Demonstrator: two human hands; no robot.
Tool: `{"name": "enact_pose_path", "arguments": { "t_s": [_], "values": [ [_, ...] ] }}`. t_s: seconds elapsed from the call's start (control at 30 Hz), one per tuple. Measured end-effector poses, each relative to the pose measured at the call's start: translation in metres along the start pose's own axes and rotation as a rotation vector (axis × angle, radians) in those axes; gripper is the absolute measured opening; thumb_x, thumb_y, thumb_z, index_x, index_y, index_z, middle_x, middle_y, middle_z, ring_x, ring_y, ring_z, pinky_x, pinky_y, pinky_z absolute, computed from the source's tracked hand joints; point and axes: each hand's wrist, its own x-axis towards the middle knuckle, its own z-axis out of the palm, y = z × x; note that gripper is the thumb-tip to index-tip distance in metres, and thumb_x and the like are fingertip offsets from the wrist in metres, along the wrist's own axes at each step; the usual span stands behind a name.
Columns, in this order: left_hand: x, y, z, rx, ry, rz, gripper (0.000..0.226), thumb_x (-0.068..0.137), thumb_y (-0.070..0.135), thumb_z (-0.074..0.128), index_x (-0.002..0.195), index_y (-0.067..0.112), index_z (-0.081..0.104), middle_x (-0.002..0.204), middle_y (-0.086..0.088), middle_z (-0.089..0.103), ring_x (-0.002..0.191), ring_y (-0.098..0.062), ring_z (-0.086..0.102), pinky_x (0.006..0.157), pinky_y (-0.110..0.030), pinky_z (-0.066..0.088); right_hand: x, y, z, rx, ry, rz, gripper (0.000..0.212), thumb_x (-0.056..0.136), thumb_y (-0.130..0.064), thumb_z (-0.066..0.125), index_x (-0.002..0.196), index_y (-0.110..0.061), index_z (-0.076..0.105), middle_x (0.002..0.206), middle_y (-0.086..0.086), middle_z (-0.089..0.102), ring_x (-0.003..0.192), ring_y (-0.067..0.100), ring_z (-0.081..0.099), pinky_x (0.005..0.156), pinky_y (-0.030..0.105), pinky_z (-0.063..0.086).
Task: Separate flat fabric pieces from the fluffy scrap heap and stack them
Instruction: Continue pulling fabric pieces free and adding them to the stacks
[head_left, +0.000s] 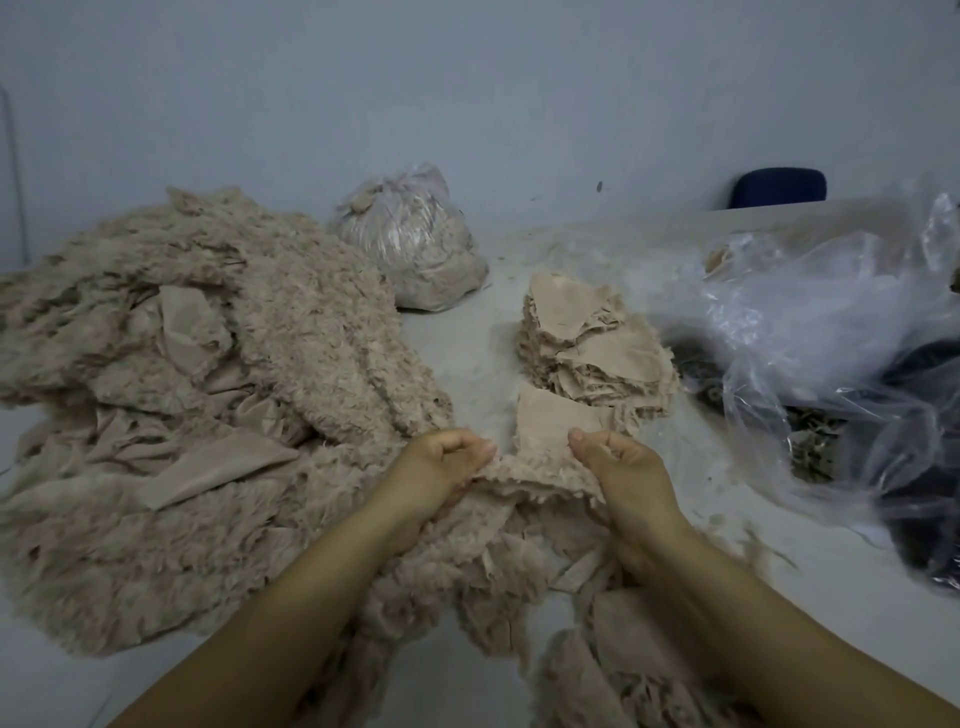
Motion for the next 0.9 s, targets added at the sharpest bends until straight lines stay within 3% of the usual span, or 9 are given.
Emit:
{"name": "enact_pose_path", "arguments": {
  "t_s": [0.3, 0.33, 0.37, 0.4, 0.43, 0.57, 0.6, 0.73, 0.9],
  "values": [
    [0.003, 0.004, -0.002, 0.048, 0.052, 0.006, 0.031, 0.09, 0.037, 0.056, 0.08, 0.01, 0.066, 0.042, -0.009, 0.04, 0.03, -0.015, 0.029, 0.037, -0.015, 0.007, 0.005, -0.014, -0.016, 0.017, -0.048, 0.117, 0.016, 0.088, -0.017, 0.066, 0.077, -0.005, 0.064, 0.062, 0.011, 0.063, 0.044, 0.018, 0.052, 0.041, 0.018, 0.039],
    [0.002, 0.006, -0.002, 0.107, 0.02, 0.031, 0.038, 0.088, 0.045, 0.053, 0.082, 0.011, 0.068, 0.055, 0.011, 0.036, 0.033, -0.022, 0.042, 0.037, -0.019, 0.001, 0.007, -0.016, -0.019, 0.024, -0.06, 0.137, 0.014, 0.088, -0.015, 0.066, 0.08, -0.004, 0.066, 0.061, 0.011, 0.062, 0.042, 0.017, 0.051, 0.041, 0.018, 0.038],
    [0.001, 0.007, 0.0, 0.2, -0.023, 0.061, 0.041, 0.087, 0.052, 0.051, 0.083, 0.015, 0.069, 0.084, -0.014, 0.059, 0.044, -0.019, 0.056, 0.086, -0.053, 0.013, 0.008, -0.018, -0.021, 0.016, -0.085, 0.167, 0.012, 0.088, -0.014, 0.064, 0.08, -0.005, 0.065, 0.053, 0.008, 0.058, 0.035, 0.014, 0.045, 0.037, 0.015, 0.031],
    [0.0, 0.009, 0.003, 0.317, -0.065, 0.107, 0.04, 0.083, 0.06, 0.052, 0.085, 0.024, 0.069, 0.059, 0.007, 0.067, 0.054, -0.005, 0.061, 0.064, -0.013, 0.053, 0.009, -0.019, -0.021, -0.003, -0.124, 0.2, 0.013, 0.089, -0.014, 0.063, 0.079, -0.006, 0.065, 0.043, 0.004, 0.051, 0.027, 0.01, 0.035, 0.033, 0.012, 0.023],
    [-0.002, 0.011, 0.008, 0.447, -0.107, 0.161, 0.039, 0.075, 0.07, 0.057, 0.088, 0.034, 0.067, 0.061, 0.022, 0.064, 0.058, 0.006, 0.058, 0.065, -0.008, 0.049, 0.008, -0.019, -0.018, -0.028, -0.163, 0.227, 0.014, 0.09, -0.015, 0.061, 0.079, -0.006, 0.065, 0.038, 0.002, 0.044, 0.024, 0.007, 0.027, 0.032, 0.009, 0.017],
    [0.0, 0.012, 0.035, 0.697, -0.167, 0.345, 0.036, 0.066, 0.067, 0.068, 0.092, 0.042, 0.062, 0.06, 0.021, 0.052, 0.053, 0.004, 0.044, 0.052, -0.014, 0.034, 0.007, -0.018, -0.002, -0.035, -0.26, 0.249, 0.033, 0.095, -0.035, 0.054, 0.085, -0.005, 0.064, 0.05, 0.011, 0.044, 0.03, 0.011, 0.026, 0.036, 0.013, 0.015],
    [0.002, 0.011, 0.038, 0.667, -0.153, 0.358, 0.018, 0.077, 0.051, 0.069, 0.081, 0.034, 0.064, 0.057, 0.013, 0.049, 0.052, -0.001, 0.04, 0.054, -0.023, 0.035, 0.008, -0.019, 0.0, 0.004, -0.257, 0.247, 0.039, 0.095, -0.043, 0.05, 0.088, -0.006, 0.061, 0.049, 0.009, 0.041, 0.03, 0.011, 0.025, 0.035, 0.012, 0.016],
    [0.006, 0.01, 0.037, 0.264, -0.042, 0.172, 0.04, 0.094, 0.018, 0.055, 0.055, 0.011, 0.053, 0.051, -0.005, 0.04, 0.049, -0.016, 0.036, 0.051, -0.023, 0.028, 0.003, -0.013, -0.003, -0.079, -0.23, 0.132, 0.063, 0.07, -0.069, 0.057, 0.097, -0.013, 0.057, 0.056, 0.001, 0.051, 0.044, 0.011, 0.043, 0.044, 0.024, 0.036],
    [0.007, 0.012, 0.037, -0.127, 0.031, 0.017, 0.047, 0.094, 0.019, 0.053, 0.048, 0.011, 0.047, 0.037, 0.003, 0.04, 0.026, -0.003, 0.027, 0.03, -0.01, 0.019, -0.008, 0.003, 0.003, 0.007, -0.196, 0.041, 0.009, 0.083, -0.008, 0.07, 0.087, -0.01, 0.062, 0.07, 0.004, 0.066, 0.06, 0.011, 0.065, 0.055, 0.022, 0.053]
  ]
}}
